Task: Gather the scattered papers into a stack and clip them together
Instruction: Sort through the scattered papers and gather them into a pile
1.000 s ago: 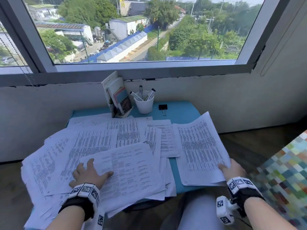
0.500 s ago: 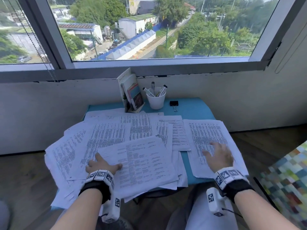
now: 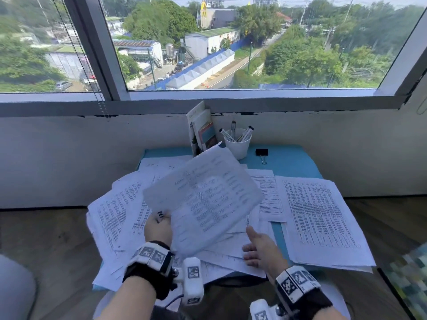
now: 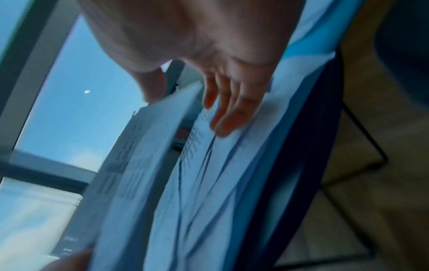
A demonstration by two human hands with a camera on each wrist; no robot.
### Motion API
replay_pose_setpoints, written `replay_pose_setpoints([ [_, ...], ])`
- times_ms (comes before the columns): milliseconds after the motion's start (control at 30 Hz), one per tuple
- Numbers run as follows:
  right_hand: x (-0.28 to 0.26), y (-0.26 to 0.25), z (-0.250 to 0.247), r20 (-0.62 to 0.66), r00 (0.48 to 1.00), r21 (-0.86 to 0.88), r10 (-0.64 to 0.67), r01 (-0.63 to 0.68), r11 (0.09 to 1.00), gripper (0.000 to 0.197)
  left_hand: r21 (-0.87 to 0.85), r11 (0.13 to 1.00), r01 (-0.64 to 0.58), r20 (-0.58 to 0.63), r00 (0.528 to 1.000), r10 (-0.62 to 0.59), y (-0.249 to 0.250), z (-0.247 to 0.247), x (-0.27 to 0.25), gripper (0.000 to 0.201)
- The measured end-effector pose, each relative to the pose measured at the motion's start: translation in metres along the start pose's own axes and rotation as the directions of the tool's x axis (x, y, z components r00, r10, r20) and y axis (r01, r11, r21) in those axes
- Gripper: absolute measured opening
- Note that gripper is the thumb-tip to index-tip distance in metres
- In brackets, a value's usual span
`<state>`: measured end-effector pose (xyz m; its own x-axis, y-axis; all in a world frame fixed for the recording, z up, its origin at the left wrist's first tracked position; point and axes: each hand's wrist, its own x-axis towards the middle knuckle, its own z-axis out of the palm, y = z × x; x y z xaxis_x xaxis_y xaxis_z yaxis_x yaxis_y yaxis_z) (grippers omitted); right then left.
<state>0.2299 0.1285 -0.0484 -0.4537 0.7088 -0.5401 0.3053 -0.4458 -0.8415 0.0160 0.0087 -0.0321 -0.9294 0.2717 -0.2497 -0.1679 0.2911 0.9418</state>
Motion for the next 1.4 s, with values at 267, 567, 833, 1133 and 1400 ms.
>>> replay_pose_setpoints([
  [267, 0.032, -0.020, 0.000, -0.256, 0.966, 0.033, -0.041, 0.051, 0.998, 0.024, 0.372, 0.902, -0.217, 0.401, 0.914, 0.054, -0.012, 0.026, -0.032, 0.025],
  [567, 0.051, 0.005, -0.014, -0.409, 0.909, -0.185, -0.085, 0.009, 0.983, 0.034, 0.863, 0.292, -0.413, 0.427, 0.904, 0.015, -0.029, 0.002, 0.001, 0.070],
  [833, 0.049, 0.006, -0.022, -0.362, 0.925, -0.225, -0.118, 0.037, 0.974, 0.027, 0.759, 0.538, -0.368, 0.253, 0.927, 0.277, 0.000, -0.006, 0.000, 0.013],
  [1133, 0.039, -0.006, -0.011, -0.240, 0.960, -0.184, -0.146, 0.103, 0.977, 0.010, 0.563, 0.340, -0.753, 0.646, 0.657, 0.387, 0.036, 0.036, -0.056, 0.007],
  [1400, 0.031, -0.012, -0.012, -0.162, 0.965, -0.176, -0.207, 0.178, 0.968, 0.026, 0.416, 0.260, -0.871, 0.884, 0.455, 0.109, 0.017, 0.072, -0.094, 0.022],
])
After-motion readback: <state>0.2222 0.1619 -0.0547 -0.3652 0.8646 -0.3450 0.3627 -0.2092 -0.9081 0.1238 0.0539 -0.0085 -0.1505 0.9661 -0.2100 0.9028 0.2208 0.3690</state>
